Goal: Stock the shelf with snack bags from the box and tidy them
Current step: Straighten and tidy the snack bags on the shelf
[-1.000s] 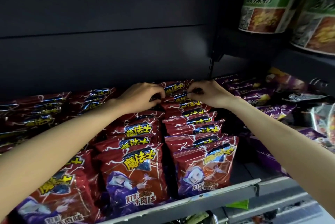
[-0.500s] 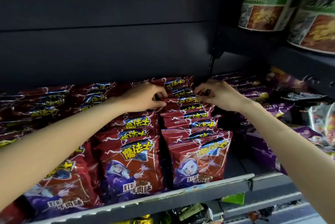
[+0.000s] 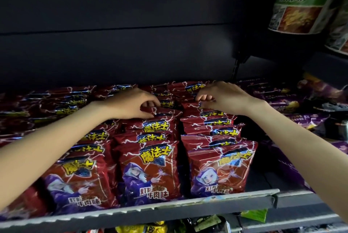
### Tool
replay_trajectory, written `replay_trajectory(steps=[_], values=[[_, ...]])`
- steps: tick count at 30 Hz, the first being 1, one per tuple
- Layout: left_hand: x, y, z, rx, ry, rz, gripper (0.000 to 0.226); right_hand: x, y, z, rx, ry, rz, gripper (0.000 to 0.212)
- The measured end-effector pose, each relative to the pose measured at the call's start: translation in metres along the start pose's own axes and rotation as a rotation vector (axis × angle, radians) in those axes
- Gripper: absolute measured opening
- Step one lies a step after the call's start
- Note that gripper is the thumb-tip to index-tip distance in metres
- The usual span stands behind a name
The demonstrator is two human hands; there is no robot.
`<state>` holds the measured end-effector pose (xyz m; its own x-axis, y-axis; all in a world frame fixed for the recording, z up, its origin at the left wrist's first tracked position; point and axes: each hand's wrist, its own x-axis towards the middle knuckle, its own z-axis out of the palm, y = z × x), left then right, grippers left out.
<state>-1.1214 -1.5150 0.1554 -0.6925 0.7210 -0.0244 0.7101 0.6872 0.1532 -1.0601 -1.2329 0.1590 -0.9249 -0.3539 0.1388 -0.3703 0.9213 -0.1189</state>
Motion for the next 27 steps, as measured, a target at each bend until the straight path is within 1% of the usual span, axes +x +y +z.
replay_trajectory(steps=[2,6,8,9,10,11,12,13,16,20,23,25,27], values=[[0.003,0.001,0.005,0.045,0.016,0.016,0.036,0.007,0.001,-0.001,-0.007,-0.097,0.033,0.026],[0.003,0.006,0.005,0.019,0.012,0.082,0.029,0.014,0.002,-0.005,-0.001,-0.167,0.055,0.031],[-0.002,0.008,-0.003,-0.08,-0.043,0.062,0.032,0.015,0.0,-0.005,-0.037,-0.165,0.042,0.03],[-0.004,0.007,-0.005,-0.139,-0.057,0.037,0.038,0.016,-0.001,-0.005,-0.051,-0.15,0.037,0.029],[-0.004,0.005,-0.007,-0.193,-0.051,0.004,0.039,0.017,-0.002,-0.003,-0.065,-0.133,0.035,0.028],[-0.002,0.004,-0.008,-0.211,-0.039,-0.04,0.031,0.018,-0.003,-0.001,-0.081,-0.117,0.037,0.028],[0.001,0.002,-0.007,-0.198,-0.025,-0.067,0.02,0.018,-0.004,0.001,-0.097,-0.105,0.042,0.028],[0.005,0.001,-0.005,-0.146,-0.019,-0.074,0.017,0.018,-0.004,0.001,-0.107,-0.096,0.046,0.029],[0.016,0.004,-0.005,-0.028,-0.055,-0.077,0.039,0.018,-0.006,0.001,-0.12,-0.095,0.05,0.029],[0.019,0.013,-0.008,0.191,-0.069,-0.019,0.035,0.02,-0.006,0.001,-0.129,-0.114,0.051,0.031],[0.019,0.016,0.004,0.308,-0.064,-0.054,0.047,0.022,-0.005,0.002,-0.133,-0.114,0.042,0.032],[0.02,0.013,0.01,0.321,-0.065,-0.088,0.053,0.022,-0.005,0.002,-0.138,-0.116,0.029,0.032],[0.02,0.012,0.007,0.283,-0.069,-0.091,0.048,0.023,-0.006,0.001,-0.143,-0.117,0.016,0.032]])
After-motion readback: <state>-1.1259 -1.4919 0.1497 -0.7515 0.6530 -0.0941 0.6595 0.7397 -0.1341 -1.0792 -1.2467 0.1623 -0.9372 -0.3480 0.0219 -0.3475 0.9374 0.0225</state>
